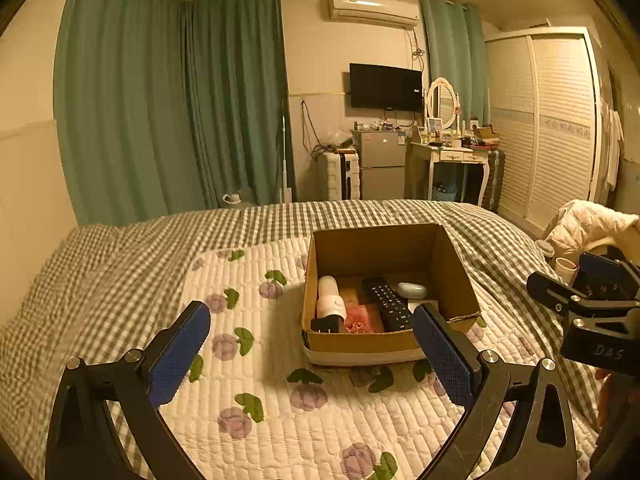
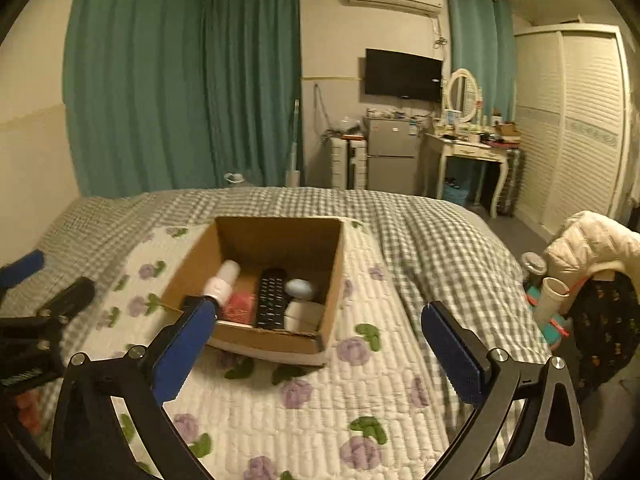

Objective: Organize rigid objects

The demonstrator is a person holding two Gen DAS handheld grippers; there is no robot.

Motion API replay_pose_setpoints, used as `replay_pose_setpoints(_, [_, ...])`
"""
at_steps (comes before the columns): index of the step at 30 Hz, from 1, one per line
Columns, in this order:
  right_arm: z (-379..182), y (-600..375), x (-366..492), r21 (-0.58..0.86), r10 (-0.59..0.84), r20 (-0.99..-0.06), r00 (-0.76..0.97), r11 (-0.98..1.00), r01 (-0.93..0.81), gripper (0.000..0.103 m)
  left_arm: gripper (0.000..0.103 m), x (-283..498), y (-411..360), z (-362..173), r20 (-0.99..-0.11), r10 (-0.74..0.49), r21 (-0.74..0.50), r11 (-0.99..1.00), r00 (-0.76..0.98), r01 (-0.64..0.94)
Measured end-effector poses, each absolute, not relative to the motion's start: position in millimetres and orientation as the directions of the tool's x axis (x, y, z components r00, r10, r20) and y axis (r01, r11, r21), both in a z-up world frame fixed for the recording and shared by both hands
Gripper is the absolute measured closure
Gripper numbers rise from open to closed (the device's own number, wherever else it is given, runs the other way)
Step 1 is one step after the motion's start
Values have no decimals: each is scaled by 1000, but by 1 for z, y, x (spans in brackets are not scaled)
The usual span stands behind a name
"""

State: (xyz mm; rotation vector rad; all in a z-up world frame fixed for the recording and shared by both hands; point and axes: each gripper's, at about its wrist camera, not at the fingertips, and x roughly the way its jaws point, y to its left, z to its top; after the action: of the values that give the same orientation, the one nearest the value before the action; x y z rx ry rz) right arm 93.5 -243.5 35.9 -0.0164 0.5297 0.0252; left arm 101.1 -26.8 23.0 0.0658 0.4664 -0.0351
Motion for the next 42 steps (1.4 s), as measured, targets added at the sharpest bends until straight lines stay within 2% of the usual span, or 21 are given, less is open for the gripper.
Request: replay_pose_setpoints(42, [28,-230,92,-5,53,-493,868,998,-63,0,0,105,-9,19,-472,-4,34,999,881,23])
